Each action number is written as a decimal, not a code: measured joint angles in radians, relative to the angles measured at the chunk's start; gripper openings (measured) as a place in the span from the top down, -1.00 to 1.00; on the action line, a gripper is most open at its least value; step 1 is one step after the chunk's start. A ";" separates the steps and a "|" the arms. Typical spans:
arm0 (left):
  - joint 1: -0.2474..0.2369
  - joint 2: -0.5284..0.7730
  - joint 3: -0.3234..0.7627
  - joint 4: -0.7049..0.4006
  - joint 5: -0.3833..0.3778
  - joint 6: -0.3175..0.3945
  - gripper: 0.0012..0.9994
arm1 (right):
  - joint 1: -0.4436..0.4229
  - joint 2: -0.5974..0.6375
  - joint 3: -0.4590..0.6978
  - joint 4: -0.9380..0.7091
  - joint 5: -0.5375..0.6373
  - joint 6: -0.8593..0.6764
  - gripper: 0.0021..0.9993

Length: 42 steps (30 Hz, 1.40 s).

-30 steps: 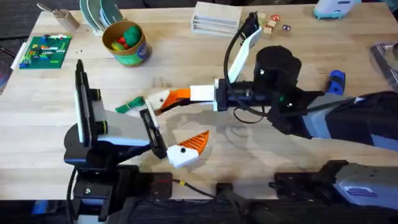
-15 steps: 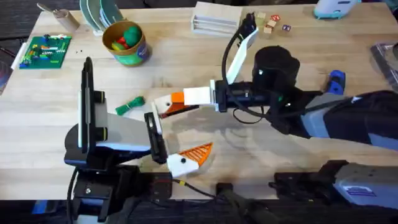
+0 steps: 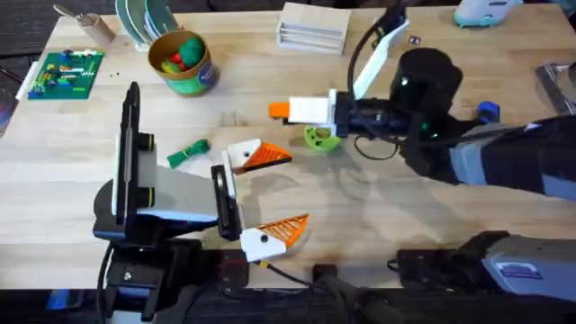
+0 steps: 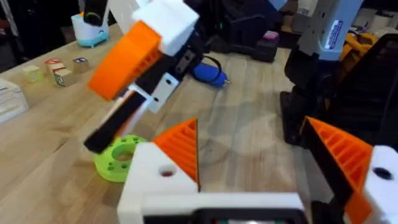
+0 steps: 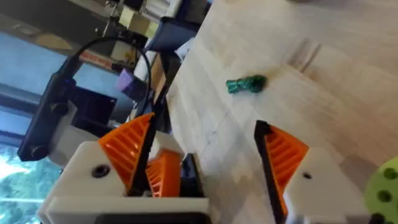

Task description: Pick up the gripper from the table and insert it into the empty holder that is missing its gripper. Then pick up a screw, insert it into the mounting hole, and use the screwdriver to tighten it. Finally, clean up the table by picking up the vegetable and placing it into the bucket.

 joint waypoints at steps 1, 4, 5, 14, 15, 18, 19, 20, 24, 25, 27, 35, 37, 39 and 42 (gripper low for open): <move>0.000 0.000 0.000 0.000 0.000 0.000 -0.99 | -0.021 0.000 0.000 -0.001 0.000 -0.022 -0.93; 0.000 0.000 0.000 0.000 0.002 0.000 -0.99 | -0.075 -0.008 0.001 -0.045 0.002 -0.093 -0.94; 0.000 0.000 0.000 0.000 0.002 0.000 -0.99 | -0.091 -0.021 0.002 -0.092 0.009 -0.126 -0.93; 0.000 0.000 0.000 0.000 0.003 0.000 -0.99 | -0.126 -0.266 0.005 -0.626 0.188 -0.457 -0.94; 0.000 0.000 0.000 0.000 0.003 0.000 -0.99 | -0.120 -0.295 0.005 -0.683 0.222 -0.491 -0.94; 0.000 0.000 0.000 0.000 0.003 0.000 -0.99 | -0.078 -0.353 0.006 -0.826 0.349 -0.587 -0.94; 0.000 0.000 0.000 0.000 0.003 0.000 -0.99 | -0.055 -0.361 0.006 -0.859 0.398 -0.613 -0.94; 0.000 0.000 0.000 0.000 0.003 0.000 -0.99 | -0.033 -0.365 0.006 -0.879 0.442 -0.632 -0.94; 0.000 0.000 0.000 0.000 0.003 0.000 -0.99 | 0.070 -0.364 0.006 -0.913 0.605 -0.694 -0.94; 0.000 0.000 0.000 0.000 0.003 0.000 -0.99 | 0.091 -0.362 0.006 -0.913 0.631 -0.704 -0.94; 0.000 0.000 0.000 0.000 0.003 0.000 -0.99 | 0.118 -0.360 0.006 -0.913 0.663 -0.715 -0.94; 0.000 0.000 0.000 0.000 0.003 0.000 -0.99 | 0.134 -0.332 0.022 -0.943 0.722 -0.729 -0.95; 0.000 0.000 0.000 0.000 0.003 0.000 -0.99 | 0.135 -0.295 0.055 -1.010 0.726 -0.730 -0.95; 0.000 0.000 0.000 0.000 0.003 0.000 -0.99 | 0.137 -0.246 0.104 -1.065 0.727 -0.734 -0.95; 0.000 0.000 0.000 0.000 0.003 0.000 -0.99 | 0.145 -0.166 0.192 -1.119 0.730 -0.757 -0.95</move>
